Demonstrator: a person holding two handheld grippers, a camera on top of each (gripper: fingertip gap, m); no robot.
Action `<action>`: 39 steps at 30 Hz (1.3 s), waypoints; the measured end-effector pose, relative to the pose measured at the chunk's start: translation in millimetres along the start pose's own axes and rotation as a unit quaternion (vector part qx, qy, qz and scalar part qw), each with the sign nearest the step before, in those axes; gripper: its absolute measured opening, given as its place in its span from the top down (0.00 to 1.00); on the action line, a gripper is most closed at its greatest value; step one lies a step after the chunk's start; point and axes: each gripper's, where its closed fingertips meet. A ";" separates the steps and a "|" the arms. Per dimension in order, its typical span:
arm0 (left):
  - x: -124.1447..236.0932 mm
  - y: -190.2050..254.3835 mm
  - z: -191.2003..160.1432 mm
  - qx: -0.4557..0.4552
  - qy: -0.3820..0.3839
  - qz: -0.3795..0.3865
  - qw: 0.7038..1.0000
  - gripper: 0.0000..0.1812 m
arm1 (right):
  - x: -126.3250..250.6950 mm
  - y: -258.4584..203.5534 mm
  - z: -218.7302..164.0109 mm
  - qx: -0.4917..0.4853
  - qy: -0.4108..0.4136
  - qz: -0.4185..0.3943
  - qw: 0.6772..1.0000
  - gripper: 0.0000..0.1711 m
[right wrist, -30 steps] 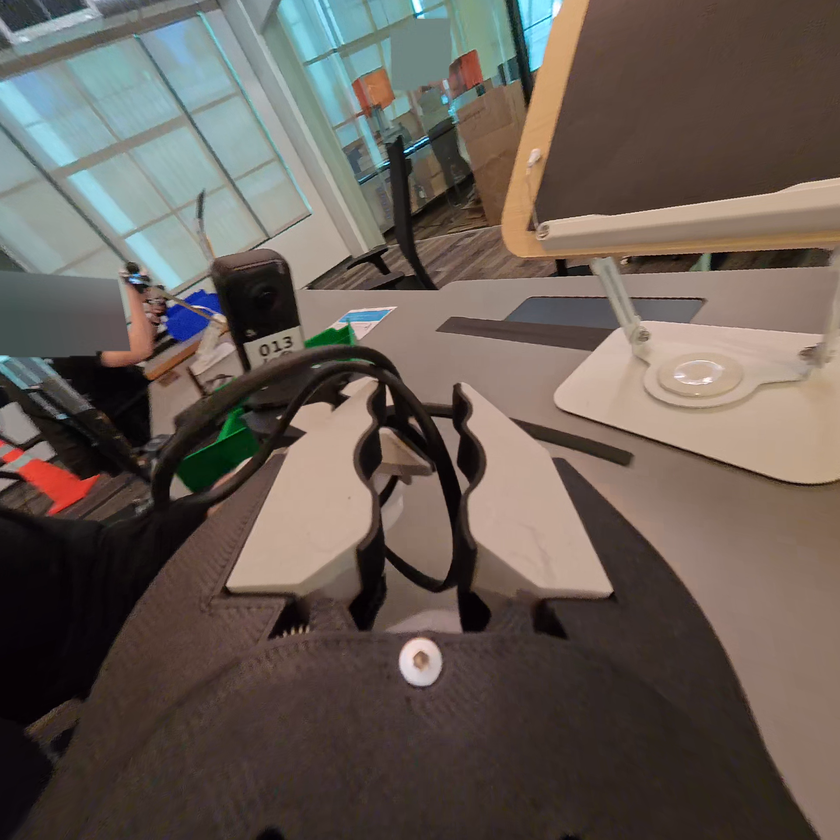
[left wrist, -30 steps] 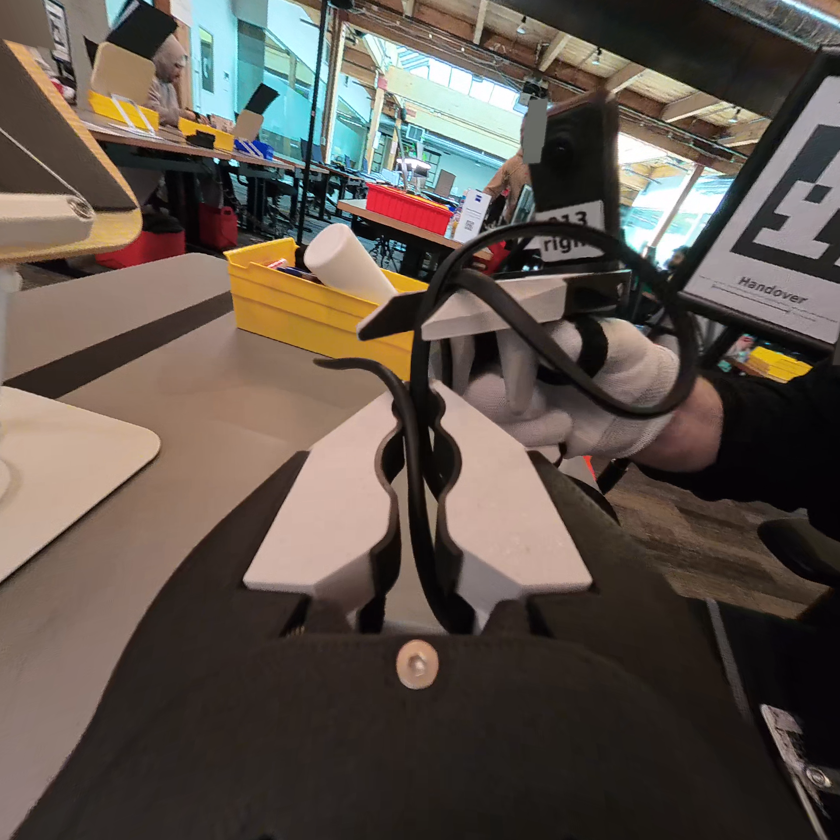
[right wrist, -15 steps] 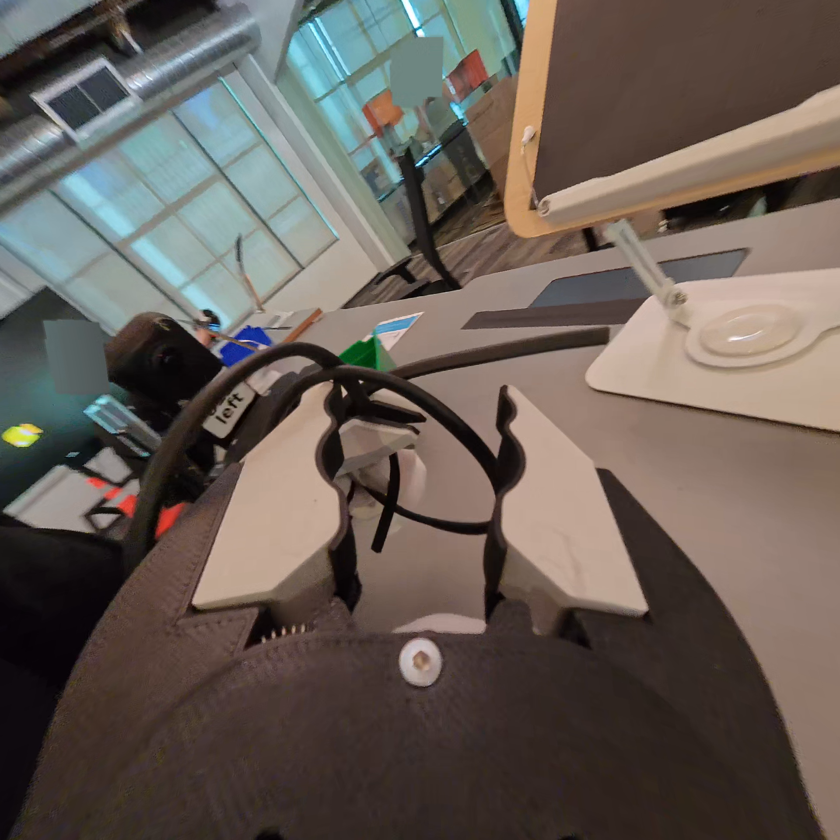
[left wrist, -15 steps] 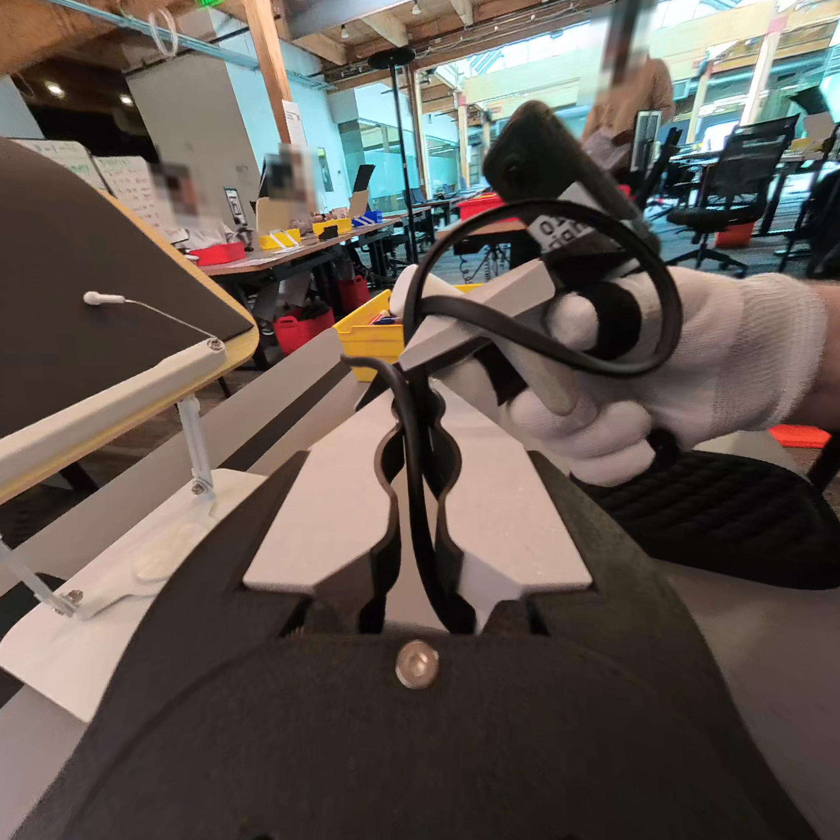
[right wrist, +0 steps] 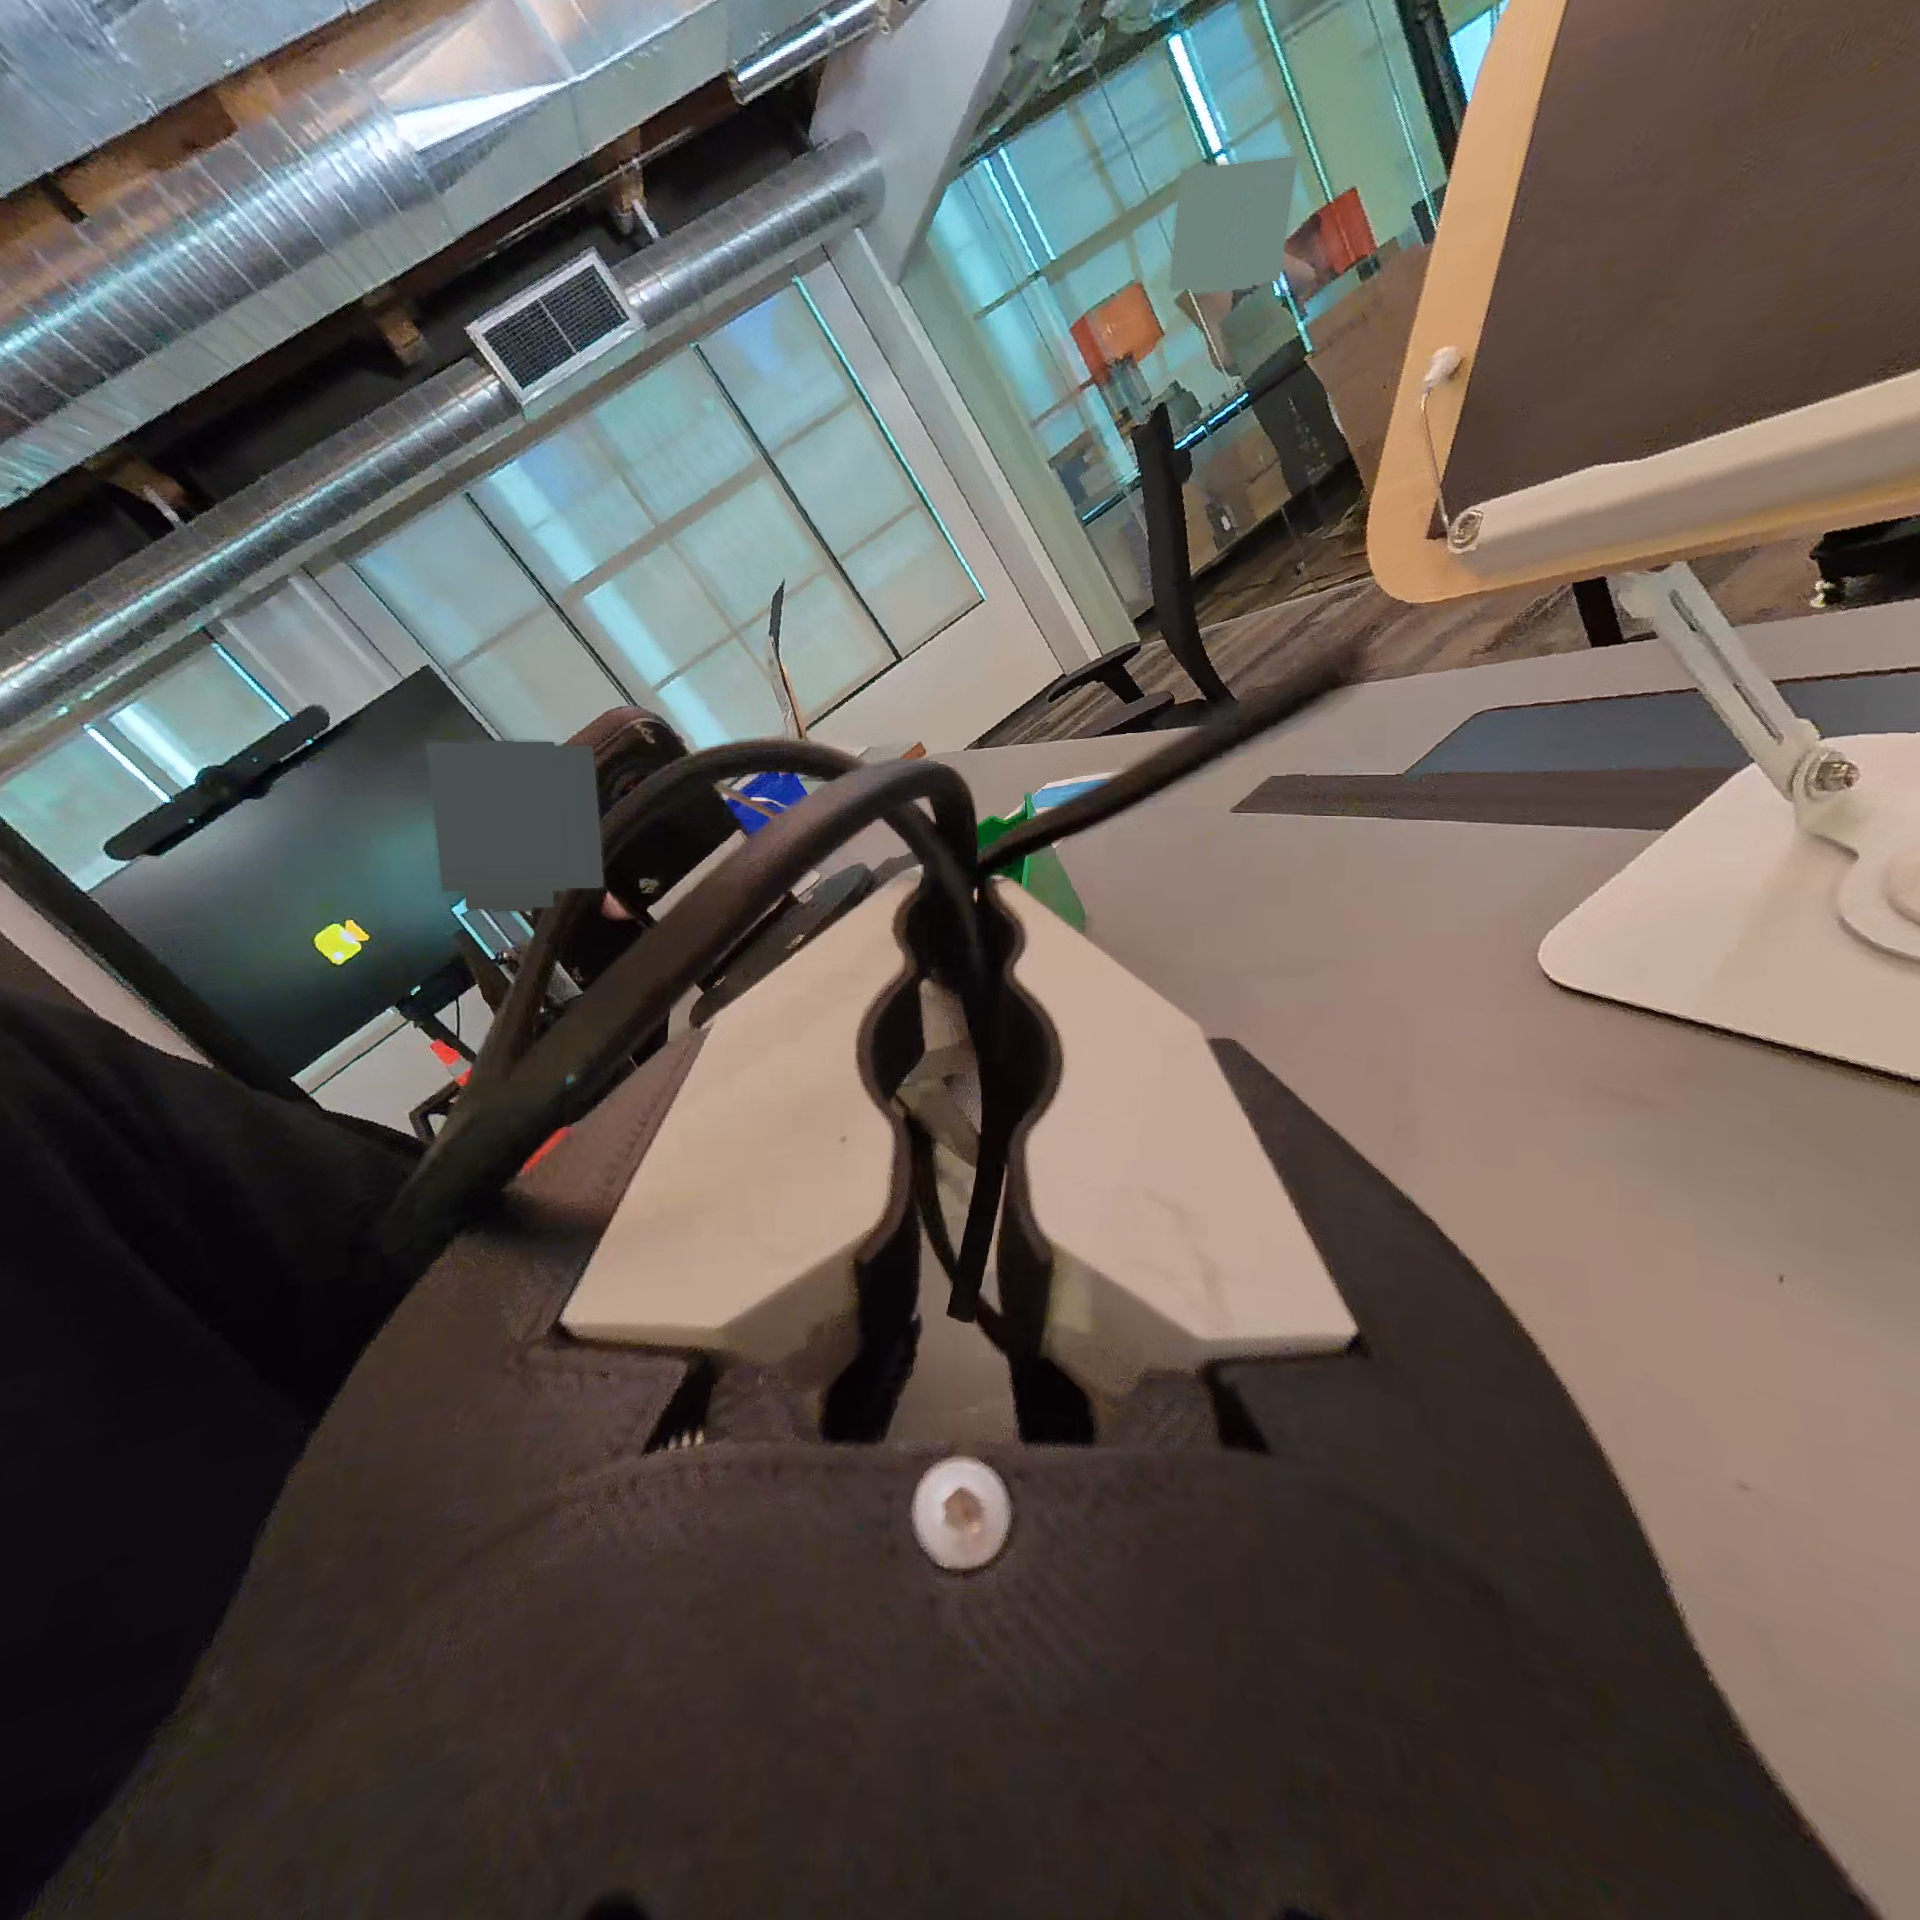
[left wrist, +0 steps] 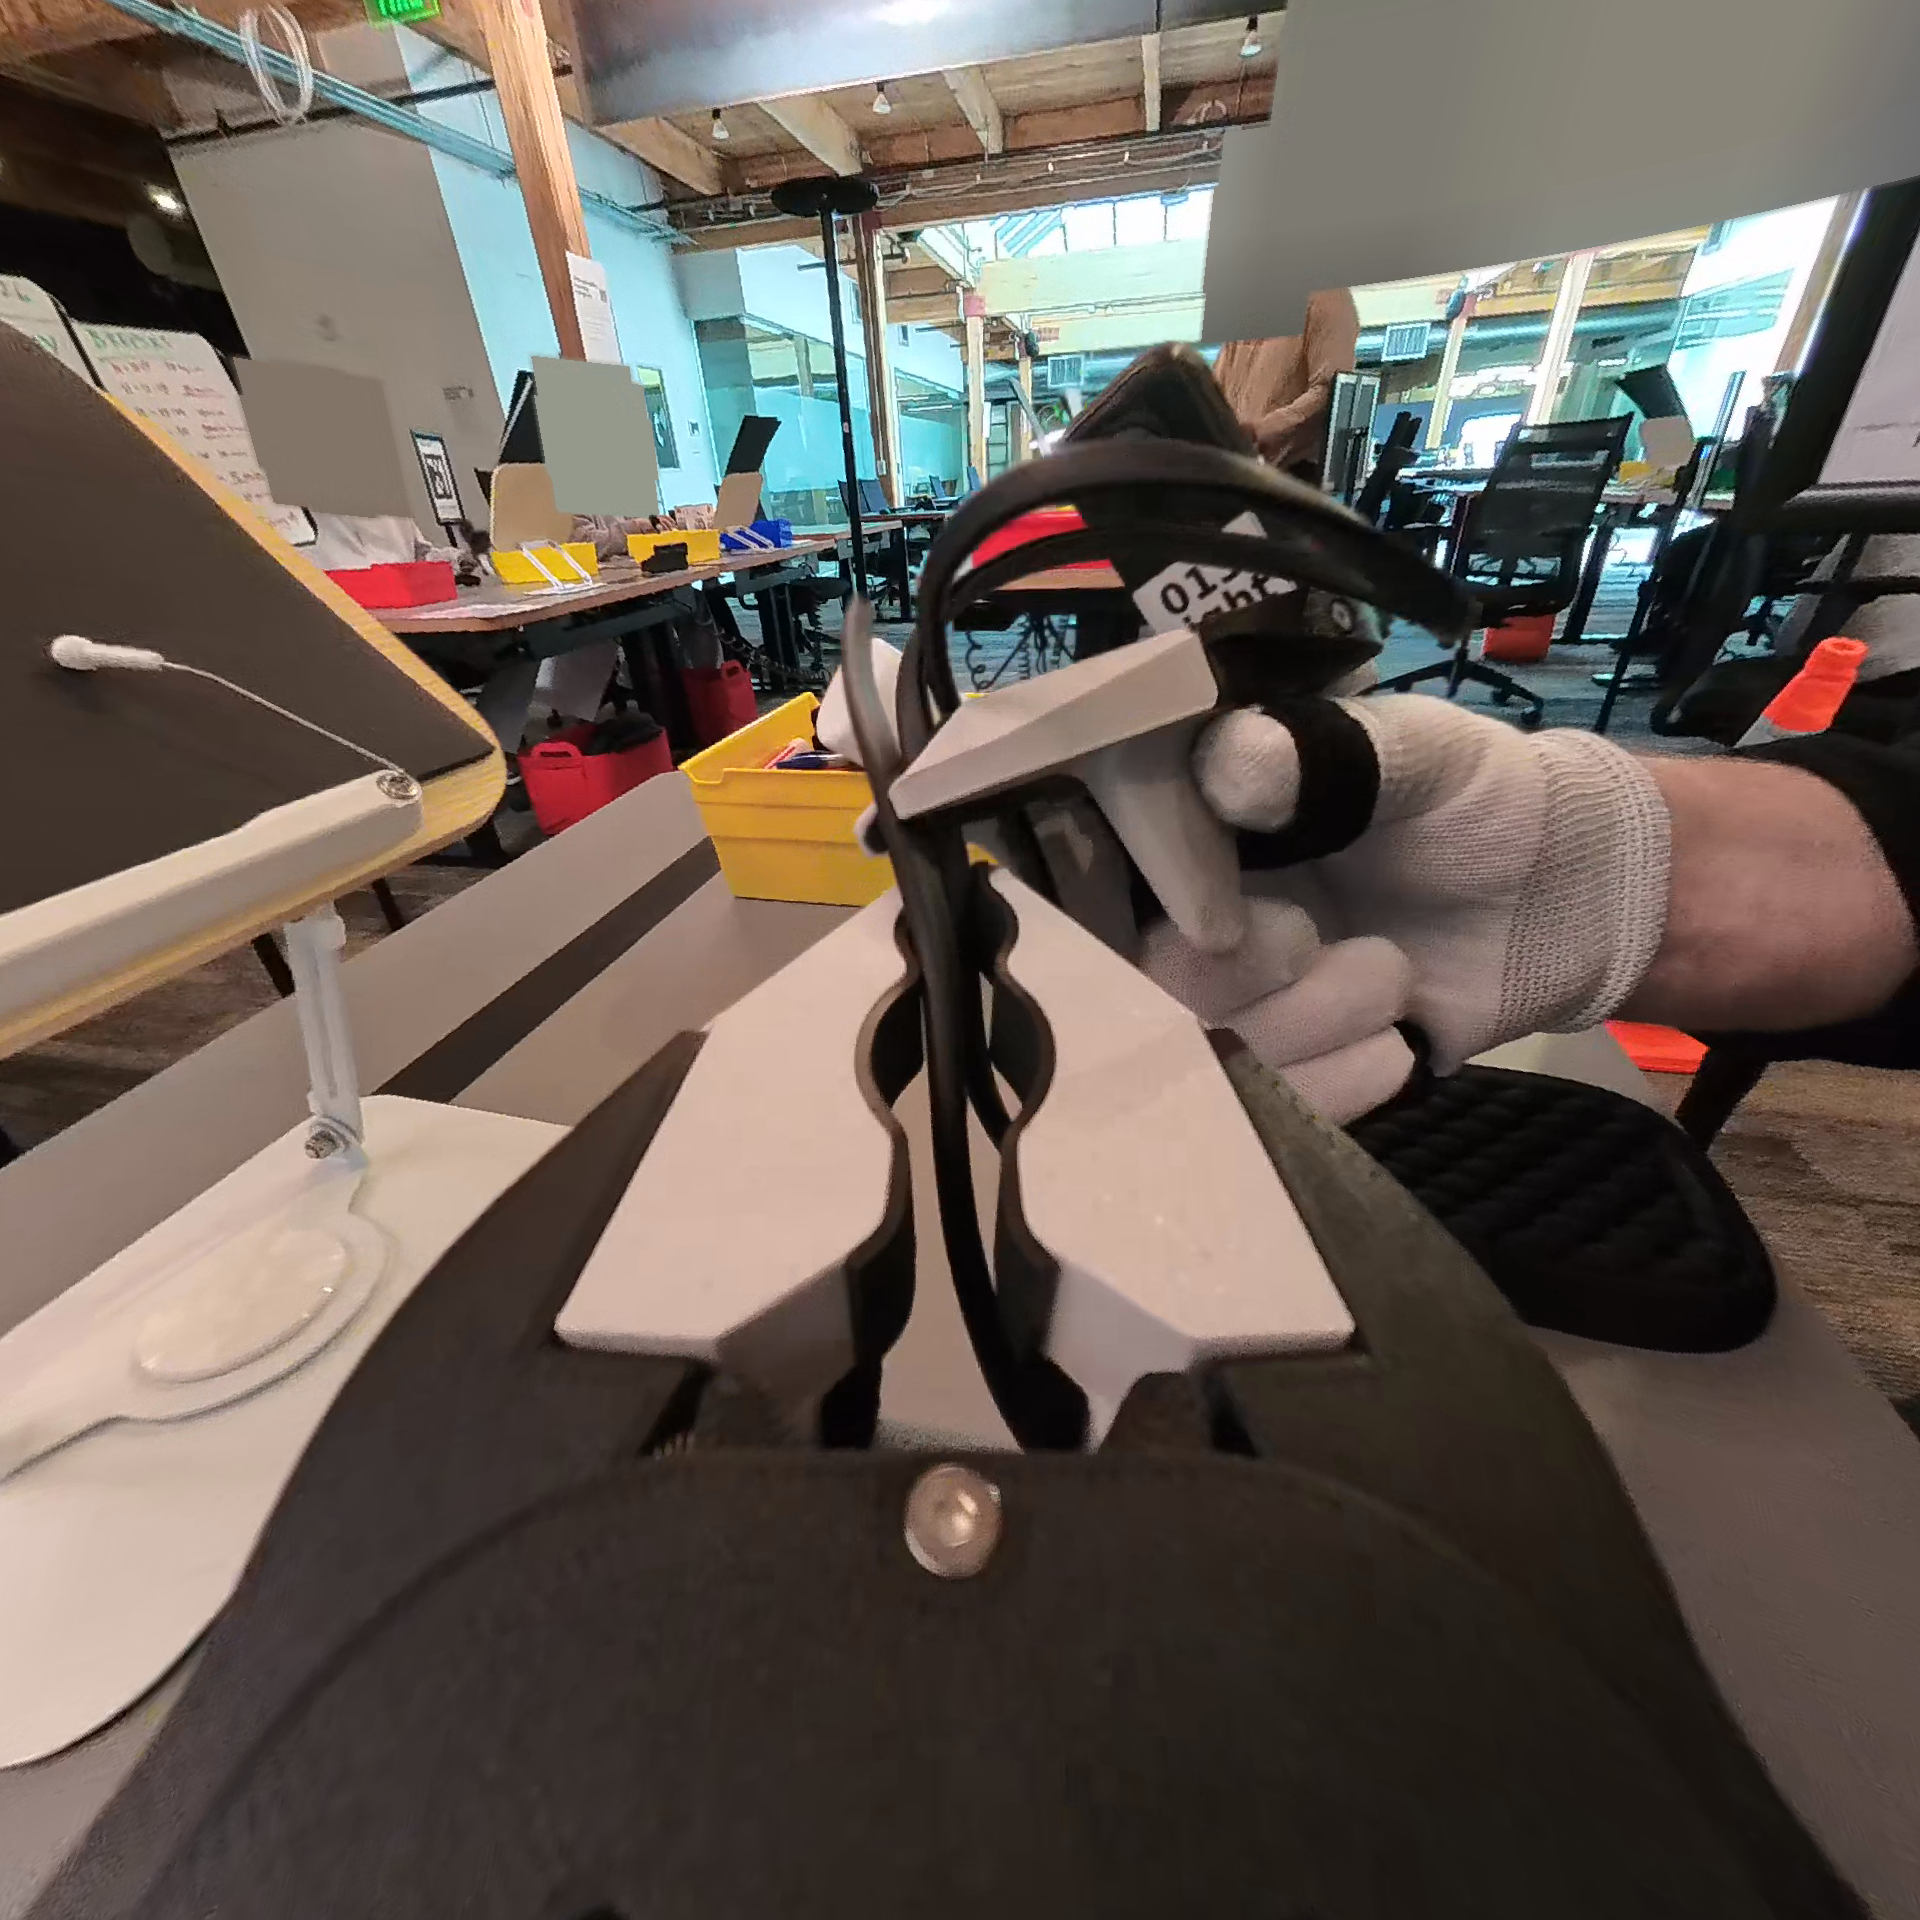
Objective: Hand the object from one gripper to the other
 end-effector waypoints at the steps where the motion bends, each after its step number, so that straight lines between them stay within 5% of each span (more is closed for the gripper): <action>1: -0.5 0.3 -0.6 0.005 0.000 -0.002 1.000 0.98 | 0.0 -0.5 0.2 0.006 -0.003 -0.001 1.000 0.99; 10: -2.8 4.0 -4.8 0.011 -0.014 -0.015 1.000 0.93 | 3.8 3.1 3.5 0.054 -0.028 -0.028 0.998 1.00; 17: 8.1 -7.4 1.0 0.025 -0.026 -0.021 0.999 0.82 | 16.1 22.2 15.8 0.211 -0.109 -0.112 0.965 0.99; 20: 18.5 -16.3 15.4 0.063 -0.005 -0.027 0.998 0.82 | 23.1 36.9 26.8 0.370 -0.174 -0.181 0.894 1.00; 27: 39.7 -35.7 46.1 0.179 0.059 -0.053 0.981 0.81 | 15.3 32.0 47.0 0.690 -0.262 -0.218 0.639 0.99; 32: 47.6 -31.4 62.1 0.216 0.077 -0.083 0.970 0.77 | 0.8 17.6 40.7 0.784 -0.263 -0.186 0.530 0.99; 39: 46.8 -9.7 59.6 0.306 0.038 -0.180 0.934 0.68 | -12.1 3.9 18.4 0.843 -0.265 -0.126 0.450 0.99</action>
Point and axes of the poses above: each gripper's, where its closed fingertips meet, x back along the fingers, z out of its top, y = z × x across the jaws, and after that the axes turned 11 degrees about x, right-handed
